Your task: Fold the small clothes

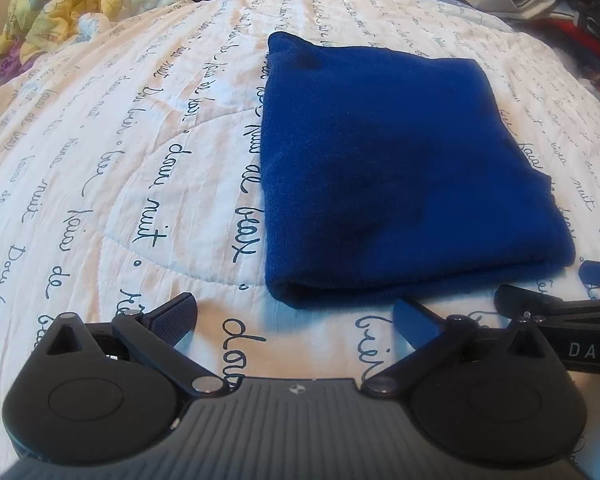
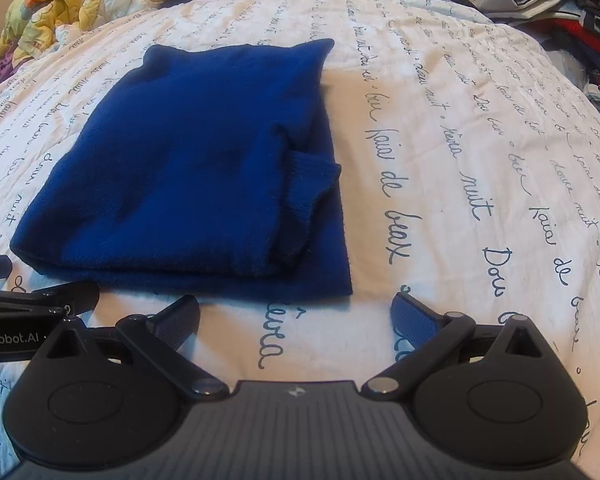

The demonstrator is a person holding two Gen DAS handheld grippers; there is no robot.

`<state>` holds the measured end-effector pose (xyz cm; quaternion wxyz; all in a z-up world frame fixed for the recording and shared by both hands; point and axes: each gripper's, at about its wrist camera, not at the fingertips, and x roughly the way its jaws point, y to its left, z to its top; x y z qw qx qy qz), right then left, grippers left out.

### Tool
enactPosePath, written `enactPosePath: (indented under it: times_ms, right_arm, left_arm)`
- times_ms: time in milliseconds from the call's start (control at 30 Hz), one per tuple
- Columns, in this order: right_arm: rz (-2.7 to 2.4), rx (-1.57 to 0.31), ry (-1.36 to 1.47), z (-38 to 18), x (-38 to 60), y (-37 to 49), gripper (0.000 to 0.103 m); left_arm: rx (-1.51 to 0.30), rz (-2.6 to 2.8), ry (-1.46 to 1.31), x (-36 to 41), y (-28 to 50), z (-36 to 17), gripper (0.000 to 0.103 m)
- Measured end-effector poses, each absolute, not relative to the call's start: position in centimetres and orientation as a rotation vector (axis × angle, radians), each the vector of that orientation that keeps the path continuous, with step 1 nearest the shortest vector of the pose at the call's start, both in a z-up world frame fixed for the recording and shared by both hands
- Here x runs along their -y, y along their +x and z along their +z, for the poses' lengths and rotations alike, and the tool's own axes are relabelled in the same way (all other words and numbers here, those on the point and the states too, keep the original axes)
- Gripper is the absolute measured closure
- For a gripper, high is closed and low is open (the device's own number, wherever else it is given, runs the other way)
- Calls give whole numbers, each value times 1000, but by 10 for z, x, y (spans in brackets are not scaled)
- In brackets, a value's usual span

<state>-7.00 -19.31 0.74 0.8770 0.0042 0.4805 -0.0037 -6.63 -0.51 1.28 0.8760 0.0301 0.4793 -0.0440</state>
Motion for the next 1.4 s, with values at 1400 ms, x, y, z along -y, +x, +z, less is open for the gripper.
enactPosePath:
  times_ms: [1400]
  right_arm:
    - [-19, -1031, 14, 7, 193, -66, 0]
  left_arm:
    - [-1020, -78, 56, 4, -64, 11, 0]
